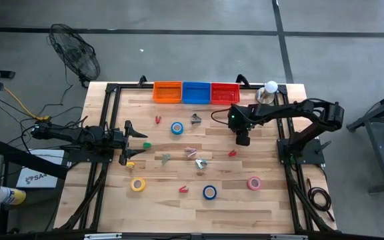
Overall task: Pick and place Stapler, Stapler remover, tape
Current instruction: Put the dark blue tape into the red bin
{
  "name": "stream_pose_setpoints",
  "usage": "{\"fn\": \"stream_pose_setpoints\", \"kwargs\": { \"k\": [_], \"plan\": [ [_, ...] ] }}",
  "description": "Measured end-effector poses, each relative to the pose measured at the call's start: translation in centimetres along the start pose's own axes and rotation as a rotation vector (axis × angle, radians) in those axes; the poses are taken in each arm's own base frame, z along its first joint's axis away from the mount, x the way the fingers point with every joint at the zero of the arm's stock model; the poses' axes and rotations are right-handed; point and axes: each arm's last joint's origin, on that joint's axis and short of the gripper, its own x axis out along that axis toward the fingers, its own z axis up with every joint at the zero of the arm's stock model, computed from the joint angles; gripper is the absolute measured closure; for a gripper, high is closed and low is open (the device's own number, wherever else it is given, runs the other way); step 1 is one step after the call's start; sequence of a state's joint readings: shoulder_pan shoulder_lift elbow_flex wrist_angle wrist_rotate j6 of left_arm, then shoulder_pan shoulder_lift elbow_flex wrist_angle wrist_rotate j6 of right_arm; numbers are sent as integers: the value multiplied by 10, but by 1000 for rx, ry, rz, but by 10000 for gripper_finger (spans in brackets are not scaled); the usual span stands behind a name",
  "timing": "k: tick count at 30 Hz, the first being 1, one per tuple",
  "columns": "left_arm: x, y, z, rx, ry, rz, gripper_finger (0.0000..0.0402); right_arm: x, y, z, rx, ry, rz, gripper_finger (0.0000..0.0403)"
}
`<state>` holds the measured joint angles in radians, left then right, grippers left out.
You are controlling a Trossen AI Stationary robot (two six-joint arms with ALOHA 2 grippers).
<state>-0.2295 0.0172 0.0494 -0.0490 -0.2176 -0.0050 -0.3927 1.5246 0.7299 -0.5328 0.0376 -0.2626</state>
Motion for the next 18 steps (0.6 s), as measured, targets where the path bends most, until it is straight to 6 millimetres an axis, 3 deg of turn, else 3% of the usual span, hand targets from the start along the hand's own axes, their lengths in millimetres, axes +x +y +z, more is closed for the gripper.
{"fn": "stream_pose_setpoints", "kwargs": {
  "k": [9,13,18],
  "plan": [
    [0,0,0,0,0,0,121,0,0,-1,0,6,4,370],
    [0,0,0,0,0,0,121,-4,0,2,-1,17,16,370],
    [0,0,0,0,0,0,121,-22,-9,22,-28,-36,-9,361]
  ]
}}
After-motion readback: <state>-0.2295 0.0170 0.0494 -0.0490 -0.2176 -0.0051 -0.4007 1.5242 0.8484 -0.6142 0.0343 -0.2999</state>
